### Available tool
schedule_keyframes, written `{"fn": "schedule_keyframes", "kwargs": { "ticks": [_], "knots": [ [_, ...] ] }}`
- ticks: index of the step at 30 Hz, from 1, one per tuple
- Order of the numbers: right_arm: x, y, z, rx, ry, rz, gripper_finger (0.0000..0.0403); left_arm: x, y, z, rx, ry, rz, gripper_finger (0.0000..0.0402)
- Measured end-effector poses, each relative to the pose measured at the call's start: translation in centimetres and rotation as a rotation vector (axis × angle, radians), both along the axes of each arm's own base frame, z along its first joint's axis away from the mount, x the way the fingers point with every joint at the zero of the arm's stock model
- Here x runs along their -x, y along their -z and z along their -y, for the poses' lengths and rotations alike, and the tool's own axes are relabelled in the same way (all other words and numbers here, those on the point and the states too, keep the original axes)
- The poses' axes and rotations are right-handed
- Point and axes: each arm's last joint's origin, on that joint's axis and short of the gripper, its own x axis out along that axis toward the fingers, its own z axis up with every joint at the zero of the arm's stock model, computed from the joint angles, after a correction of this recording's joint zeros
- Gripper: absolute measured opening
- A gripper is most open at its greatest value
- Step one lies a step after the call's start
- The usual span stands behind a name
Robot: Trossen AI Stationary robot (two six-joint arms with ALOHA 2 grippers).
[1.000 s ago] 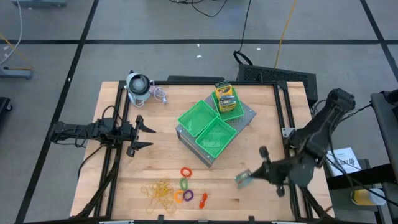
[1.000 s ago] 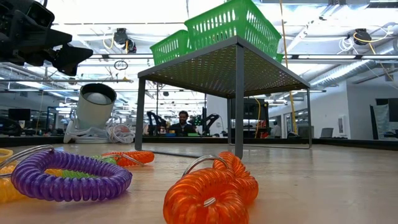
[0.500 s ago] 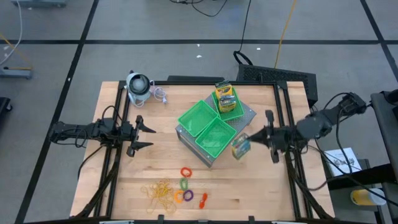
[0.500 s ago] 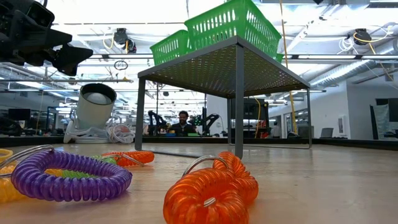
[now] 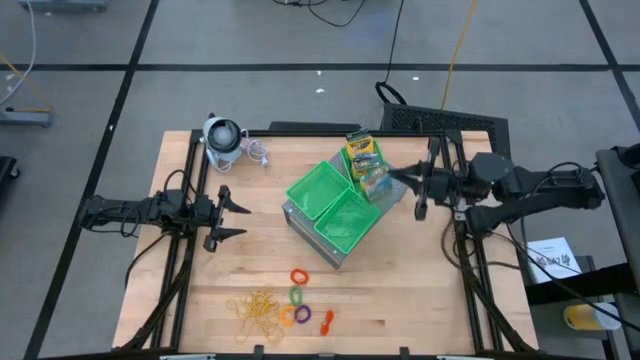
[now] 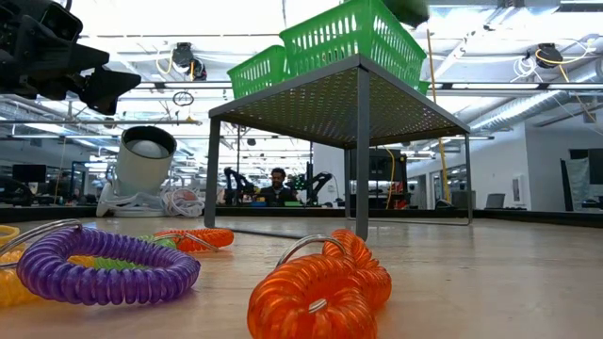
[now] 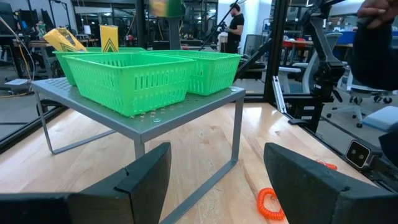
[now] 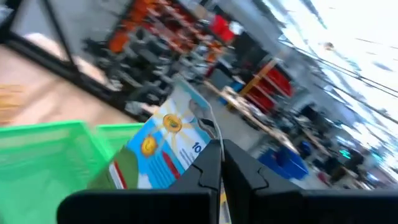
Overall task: Pick & Place Office Desk Supplies
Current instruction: Put the yellow crayon box into the top right green bin on the shelf
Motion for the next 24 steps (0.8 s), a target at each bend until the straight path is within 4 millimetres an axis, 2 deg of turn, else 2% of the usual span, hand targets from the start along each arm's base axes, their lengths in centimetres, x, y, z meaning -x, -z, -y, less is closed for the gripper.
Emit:
{"fn": "schedule_keyframes", "kwargs": {
  "ticks": [5, 13, 24],
  "knots": [
    [-0.9, 2.0, 1.4, 0.025, 0.019, 0.046, 0.0000, 0.0, 0.0, 0.0, 0.000, 0.000, 0.000, 0.0264],
    [-1.1, 4.7, 2.7, 0.040, 0.092, 0.110, 0.0000, 0.0, 0.0, 0.0, 0.000, 0.000, 0.001, 0.0264],
    [-1.1, 6.1, 3.0, 0.034, 0.142, 0.181, 0.0000, 0.0, 0.0, 0.0, 0.000, 0.000, 0.000, 0.0264]
  ]
}}
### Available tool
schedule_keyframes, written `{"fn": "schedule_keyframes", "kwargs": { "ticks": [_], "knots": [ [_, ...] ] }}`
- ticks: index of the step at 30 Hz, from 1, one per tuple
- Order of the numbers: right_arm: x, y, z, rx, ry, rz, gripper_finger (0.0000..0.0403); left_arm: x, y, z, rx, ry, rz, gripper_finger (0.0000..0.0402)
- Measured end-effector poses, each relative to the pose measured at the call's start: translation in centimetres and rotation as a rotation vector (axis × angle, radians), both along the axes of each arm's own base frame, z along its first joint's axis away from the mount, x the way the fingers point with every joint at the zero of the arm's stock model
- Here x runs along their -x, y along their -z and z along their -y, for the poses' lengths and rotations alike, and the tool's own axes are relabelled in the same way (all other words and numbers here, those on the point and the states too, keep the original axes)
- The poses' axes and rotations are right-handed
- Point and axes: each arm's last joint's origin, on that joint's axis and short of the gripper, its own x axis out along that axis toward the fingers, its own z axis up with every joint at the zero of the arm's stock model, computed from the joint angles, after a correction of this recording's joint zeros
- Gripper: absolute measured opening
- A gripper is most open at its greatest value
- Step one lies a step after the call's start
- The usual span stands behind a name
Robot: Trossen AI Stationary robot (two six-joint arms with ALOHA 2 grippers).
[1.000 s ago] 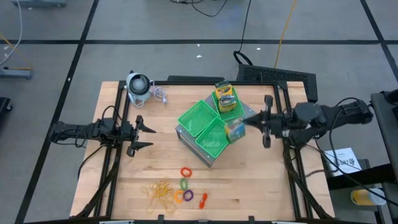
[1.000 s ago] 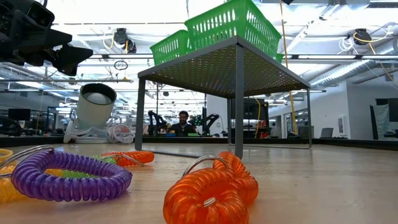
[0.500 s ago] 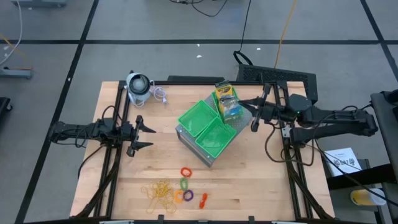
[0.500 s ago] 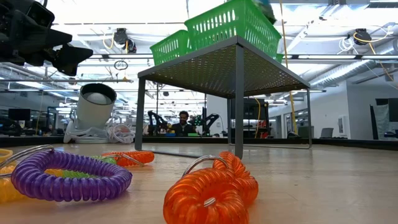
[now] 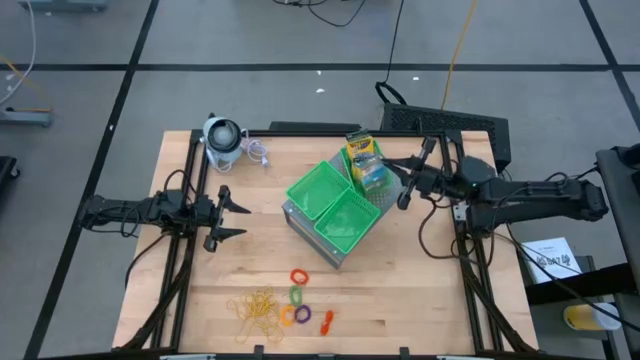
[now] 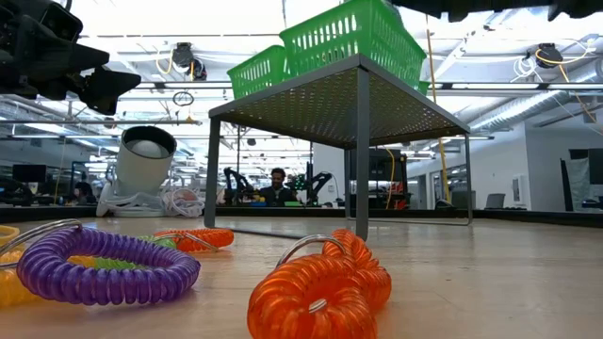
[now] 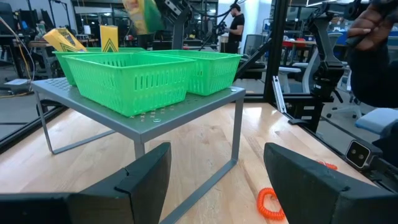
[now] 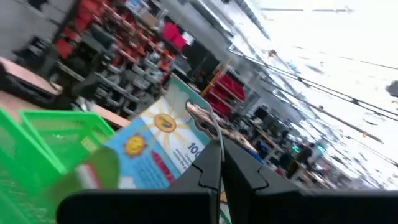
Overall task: Pick & Place Office Desk Supplies
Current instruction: Put the yellow crayon box into the top right green bin on the shelf
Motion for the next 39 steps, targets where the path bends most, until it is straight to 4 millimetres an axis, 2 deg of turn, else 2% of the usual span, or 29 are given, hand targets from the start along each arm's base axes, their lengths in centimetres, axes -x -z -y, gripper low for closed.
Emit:
{"fn": "schedule_keyframes", "kwargs": {
  "ticks": [25, 39],
  "knots": [
    [0.2, 3.6, 0.2, -0.031, 0.071, 0.009, 0.0000, 0.0, 0.0, 0.0, 0.000, 0.000, 0.000, 0.0264],
    [0.2, 3.8, 0.2, -0.034, 0.067, 0.017, 0.0000, 0.0, 0.0, 0.0, 0.000, 0.000, 0.000, 0.0264]
  ]
}}
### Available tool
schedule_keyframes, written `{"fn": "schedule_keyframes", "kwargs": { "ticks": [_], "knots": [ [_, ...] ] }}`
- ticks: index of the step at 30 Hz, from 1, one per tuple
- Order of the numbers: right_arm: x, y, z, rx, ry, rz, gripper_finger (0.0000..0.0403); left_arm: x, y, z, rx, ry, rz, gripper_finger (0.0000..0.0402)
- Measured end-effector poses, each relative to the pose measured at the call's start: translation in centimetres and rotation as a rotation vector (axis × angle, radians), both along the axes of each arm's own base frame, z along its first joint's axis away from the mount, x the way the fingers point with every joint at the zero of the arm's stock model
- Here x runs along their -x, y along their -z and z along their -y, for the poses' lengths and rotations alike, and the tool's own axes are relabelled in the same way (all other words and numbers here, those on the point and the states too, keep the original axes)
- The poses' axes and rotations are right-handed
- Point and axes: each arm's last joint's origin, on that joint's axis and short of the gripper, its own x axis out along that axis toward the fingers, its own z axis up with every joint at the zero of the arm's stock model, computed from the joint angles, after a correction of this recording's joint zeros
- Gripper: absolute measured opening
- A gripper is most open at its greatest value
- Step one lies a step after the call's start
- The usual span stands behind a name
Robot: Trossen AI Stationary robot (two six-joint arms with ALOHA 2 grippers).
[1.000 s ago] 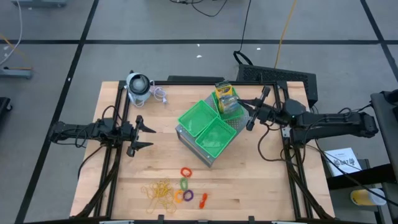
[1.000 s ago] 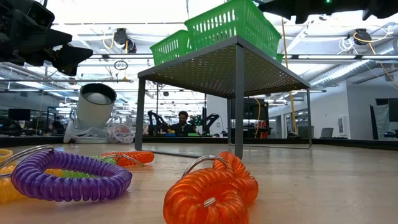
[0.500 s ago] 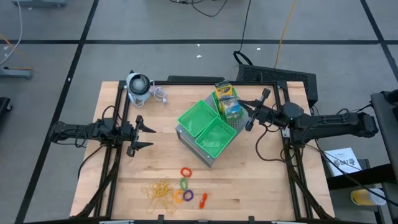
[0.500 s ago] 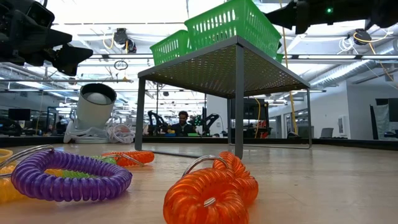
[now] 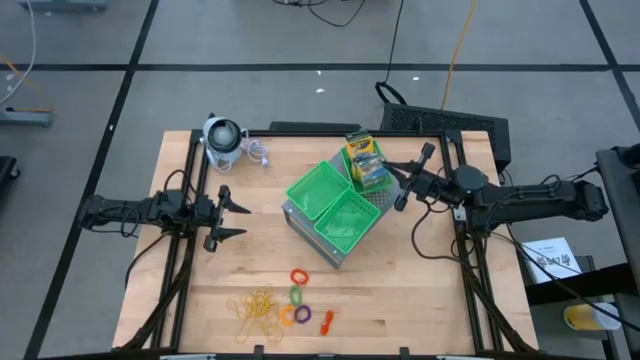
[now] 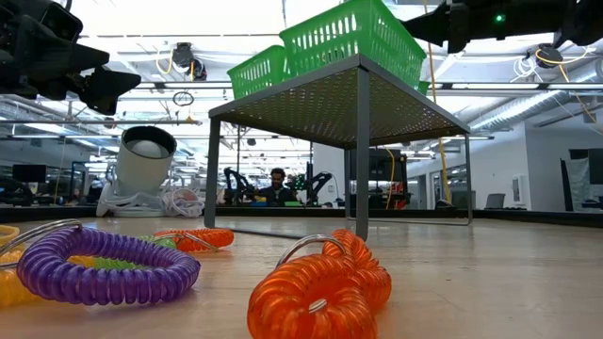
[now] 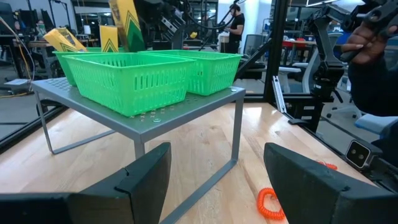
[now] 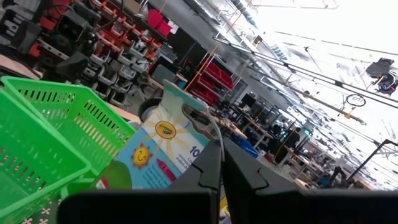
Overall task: Pick & Place Office Desk Supplies
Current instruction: Put the yellow crayon box into the top right green bin on the shelf
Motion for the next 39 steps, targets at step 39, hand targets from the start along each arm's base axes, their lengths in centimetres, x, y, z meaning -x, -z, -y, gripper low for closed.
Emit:
{"fn": "schedule_keyframes", "kwargs": {
  "ticks": [39],
  "knots": [
    [-1.0, 1.7, 0.1, -0.037, -0.009, -0.130, 0.0000, 0.0, 0.0, 0.0, 0.000, 0.000, 0.000, 0.0264]
  ]
}}
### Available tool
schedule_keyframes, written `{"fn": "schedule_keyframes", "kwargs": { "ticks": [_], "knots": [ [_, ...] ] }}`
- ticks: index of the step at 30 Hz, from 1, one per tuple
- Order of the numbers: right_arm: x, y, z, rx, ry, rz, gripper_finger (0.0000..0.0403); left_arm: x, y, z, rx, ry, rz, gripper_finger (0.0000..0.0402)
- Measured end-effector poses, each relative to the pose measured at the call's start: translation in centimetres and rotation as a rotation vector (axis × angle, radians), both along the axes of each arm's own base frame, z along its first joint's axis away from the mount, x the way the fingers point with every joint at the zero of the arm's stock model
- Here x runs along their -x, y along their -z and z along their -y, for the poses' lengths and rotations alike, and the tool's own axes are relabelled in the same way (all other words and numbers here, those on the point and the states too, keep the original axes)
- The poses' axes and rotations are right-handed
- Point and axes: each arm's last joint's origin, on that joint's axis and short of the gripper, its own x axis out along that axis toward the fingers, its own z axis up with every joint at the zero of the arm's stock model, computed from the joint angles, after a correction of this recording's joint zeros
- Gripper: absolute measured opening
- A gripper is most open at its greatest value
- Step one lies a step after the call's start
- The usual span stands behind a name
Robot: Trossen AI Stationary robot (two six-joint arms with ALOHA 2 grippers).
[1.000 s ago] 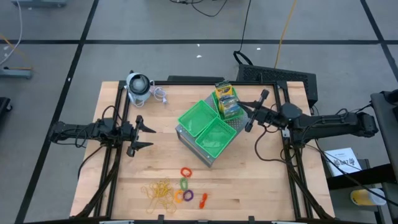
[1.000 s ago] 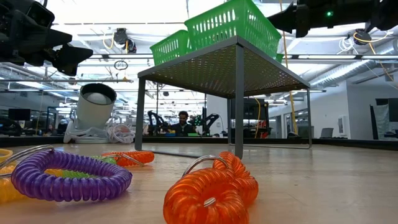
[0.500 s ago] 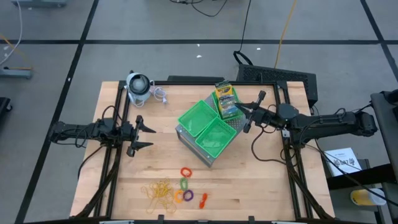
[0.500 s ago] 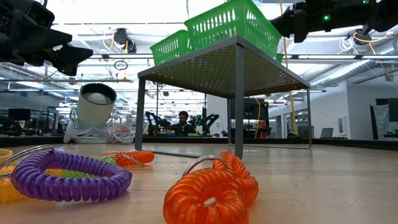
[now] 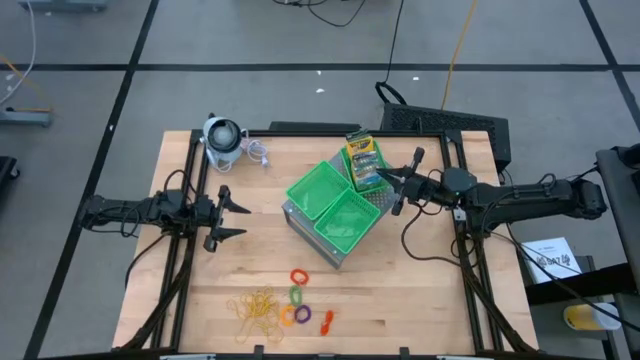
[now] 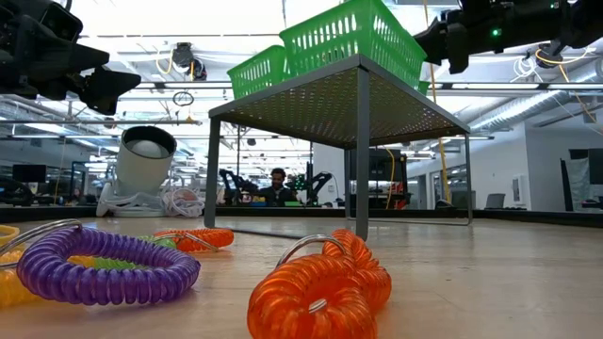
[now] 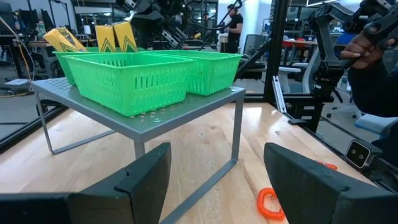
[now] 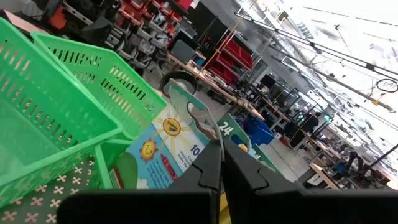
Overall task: Pick & Place Office Desk Supplies
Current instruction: Put the yellow crayon box into the top right green bin on the shelf
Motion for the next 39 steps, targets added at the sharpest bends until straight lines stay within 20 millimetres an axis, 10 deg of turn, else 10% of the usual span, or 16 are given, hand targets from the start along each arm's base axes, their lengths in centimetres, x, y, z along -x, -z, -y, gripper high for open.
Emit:
{"fn": "schedule_keyframes", "kwargs": {
  "ticks": [26, 39],
  "knots": [
    [-0.01, 0.38, -0.03, -0.024, -0.002, -0.034, 0.0004, 0.00, 0.01, 0.00, 0.000, 0.000, 0.000, 0.0264],
    [0.45, -0.36, -0.78, -0.008, 0.002, 0.015, 0.0102, 0.00, 0.00, 0.00, 0.000, 0.000, 0.000, 0.0264]
  ]
}}
